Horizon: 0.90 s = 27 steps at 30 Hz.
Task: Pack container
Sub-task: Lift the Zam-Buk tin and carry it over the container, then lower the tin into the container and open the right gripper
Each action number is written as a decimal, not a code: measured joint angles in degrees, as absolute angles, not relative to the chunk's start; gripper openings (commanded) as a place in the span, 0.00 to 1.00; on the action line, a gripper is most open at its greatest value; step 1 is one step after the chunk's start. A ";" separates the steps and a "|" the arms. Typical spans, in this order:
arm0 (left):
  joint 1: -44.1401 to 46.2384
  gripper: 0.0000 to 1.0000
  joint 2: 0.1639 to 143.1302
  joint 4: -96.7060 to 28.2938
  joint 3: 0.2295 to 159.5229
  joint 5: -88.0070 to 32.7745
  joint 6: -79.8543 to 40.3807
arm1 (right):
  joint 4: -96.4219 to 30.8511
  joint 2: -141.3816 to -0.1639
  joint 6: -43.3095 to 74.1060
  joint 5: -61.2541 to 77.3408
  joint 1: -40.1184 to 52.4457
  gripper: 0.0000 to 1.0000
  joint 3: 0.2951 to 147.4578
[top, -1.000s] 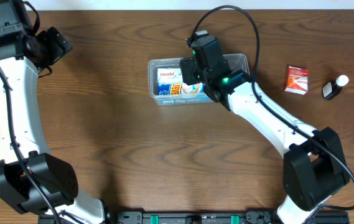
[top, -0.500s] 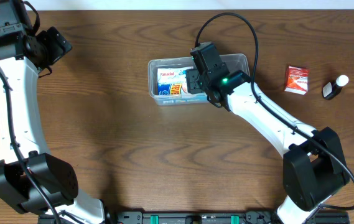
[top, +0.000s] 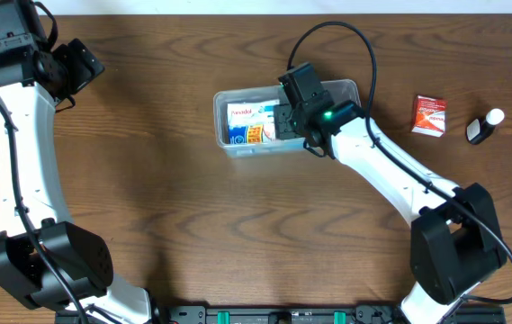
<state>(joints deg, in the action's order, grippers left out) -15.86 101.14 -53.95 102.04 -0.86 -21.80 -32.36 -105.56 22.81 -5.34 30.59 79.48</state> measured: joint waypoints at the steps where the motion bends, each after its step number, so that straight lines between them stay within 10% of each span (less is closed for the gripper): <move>1: -15.88 0.98 101.14 -53.98 102.04 -0.86 -21.80 | -32.53 -105.56 22.83 -5.15 30.33 0.40 79.48; 27: -15.86 0.98 101.14 -53.95 102.04 -0.86 -21.80 | -27.09 -105.95 23.03 -0.60 30.44 0.45 79.48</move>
